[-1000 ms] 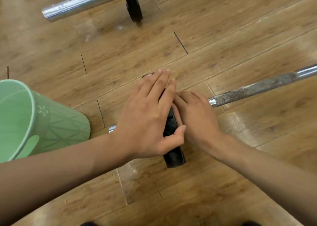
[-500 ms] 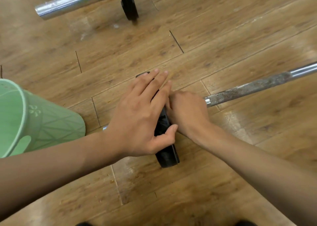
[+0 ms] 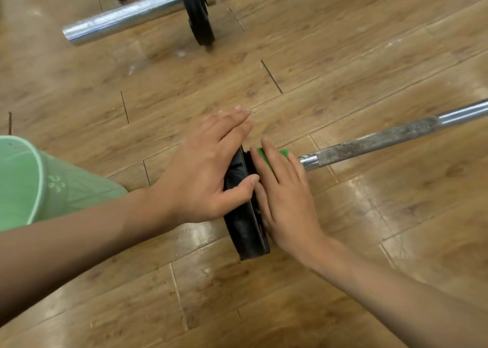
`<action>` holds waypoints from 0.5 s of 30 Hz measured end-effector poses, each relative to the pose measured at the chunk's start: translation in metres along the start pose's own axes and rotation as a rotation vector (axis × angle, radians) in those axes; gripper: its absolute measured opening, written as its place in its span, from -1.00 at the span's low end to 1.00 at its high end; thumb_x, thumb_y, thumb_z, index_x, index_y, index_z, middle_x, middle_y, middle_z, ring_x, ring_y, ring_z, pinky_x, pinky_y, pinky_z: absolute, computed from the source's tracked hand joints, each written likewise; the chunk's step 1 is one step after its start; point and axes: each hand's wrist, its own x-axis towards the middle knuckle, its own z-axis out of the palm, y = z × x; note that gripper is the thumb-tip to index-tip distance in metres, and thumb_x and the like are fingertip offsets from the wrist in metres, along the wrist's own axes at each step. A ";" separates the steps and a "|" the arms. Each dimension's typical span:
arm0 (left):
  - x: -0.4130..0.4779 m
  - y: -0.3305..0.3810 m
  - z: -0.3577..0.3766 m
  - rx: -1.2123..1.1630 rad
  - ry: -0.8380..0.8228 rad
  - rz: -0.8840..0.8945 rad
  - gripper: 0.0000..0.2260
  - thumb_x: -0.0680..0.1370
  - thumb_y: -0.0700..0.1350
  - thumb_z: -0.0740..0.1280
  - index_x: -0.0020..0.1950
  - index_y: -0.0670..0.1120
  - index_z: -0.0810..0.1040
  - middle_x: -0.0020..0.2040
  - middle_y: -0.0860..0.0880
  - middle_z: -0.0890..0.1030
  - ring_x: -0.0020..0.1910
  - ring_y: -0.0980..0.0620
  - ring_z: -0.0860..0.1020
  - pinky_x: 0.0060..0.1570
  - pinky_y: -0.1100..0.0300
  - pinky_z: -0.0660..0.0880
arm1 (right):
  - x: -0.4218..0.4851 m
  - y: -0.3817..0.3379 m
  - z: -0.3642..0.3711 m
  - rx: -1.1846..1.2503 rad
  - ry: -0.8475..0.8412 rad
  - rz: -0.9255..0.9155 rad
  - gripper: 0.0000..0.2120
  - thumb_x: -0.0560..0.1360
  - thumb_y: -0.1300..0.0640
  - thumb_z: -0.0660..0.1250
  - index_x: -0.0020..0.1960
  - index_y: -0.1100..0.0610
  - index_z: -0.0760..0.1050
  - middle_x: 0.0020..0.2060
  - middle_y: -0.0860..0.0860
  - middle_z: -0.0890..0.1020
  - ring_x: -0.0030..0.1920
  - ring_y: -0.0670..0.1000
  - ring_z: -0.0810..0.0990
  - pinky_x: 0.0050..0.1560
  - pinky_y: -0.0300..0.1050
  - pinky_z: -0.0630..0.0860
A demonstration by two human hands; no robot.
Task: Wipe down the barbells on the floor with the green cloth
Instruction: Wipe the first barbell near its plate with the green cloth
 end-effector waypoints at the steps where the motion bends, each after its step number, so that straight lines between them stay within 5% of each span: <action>1: 0.001 -0.002 0.001 -0.014 0.002 -0.006 -0.33 0.55 0.15 0.23 0.47 -0.33 0.47 0.50 -0.27 0.47 0.55 -0.23 0.37 0.52 -0.20 0.31 | -0.010 0.007 0.000 -0.015 0.000 -0.042 -0.51 0.75 -0.01 0.00 0.61 0.16 0.28 0.61 0.15 0.28 0.59 0.09 0.28 0.64 0.02 0.04; 4: 0.008 -0.006 0.002 -0.052 0.008 -0.038 -0.34 0.55 0.14 0.22 0.47 -0.32 0.48 0.49 -0.26 0.48 0.54 -0.22 0.39 0.49 -0.24 0.34 | 0.014 0.013 0.000 -0.031 -0.031 -0.040 -0.52 0.74 -0.03 0.01 0.56 0.13 0.38 0.53 0.12 0.42 0.50 0.08 0.42 0.60 0.05 0.16; 7: 0.015 -0.015 -0.003 -0.081 -0.013 -0.065 -0.34 0.55 0.15 0.21 0.49 -0.30 0.47 0.51 -0.25 0.47 0.55 -0.21 0.39 0.47 -0.25 0.36 | 0.051 0.008 0.002 -0.052 0.028 0.064 -0.60 0.70 0.01 0.05 0.22 0.10 0.64 0.12 0.06 0.70 0.14 0.13 0.66 0.23 0.04 0.42; 12: 0.012 -0.016 -0.002 -0.079 -0.010 -0.046 -0.33 0.54 0.16 0.24 0.46 -0.30 0.50 0.49 -0.24 0.49 0.55 -0.18 0.40 0.49 -0.18 0.36 | 0.015 0.006 0.007 -0.071 0.100 -0.012 -0.59 0.72 0.05 0.08 0.43 0.15 0.53 0.40 0.11 0.55 0.34 0.13 0.55 0.48 0.14 0.33; 15: 0.007 -0.005 0.003 -0.072 0.033 -0.073 -0.34 0.51 0.15 0.24 0.45 -0.29 0.51 0.48 -0.21 0.50 0.55 -0.17 0.39 0.51 -0.12 0.33 | 0.035 0.004 -0.001 -0.120 0.052 0.034 -0.66 0.69 0.02 0.11 0.16 0.09 0.64 0.10 0.07 0.68 0.09 0.16 0.66 0.19 0.07 0.46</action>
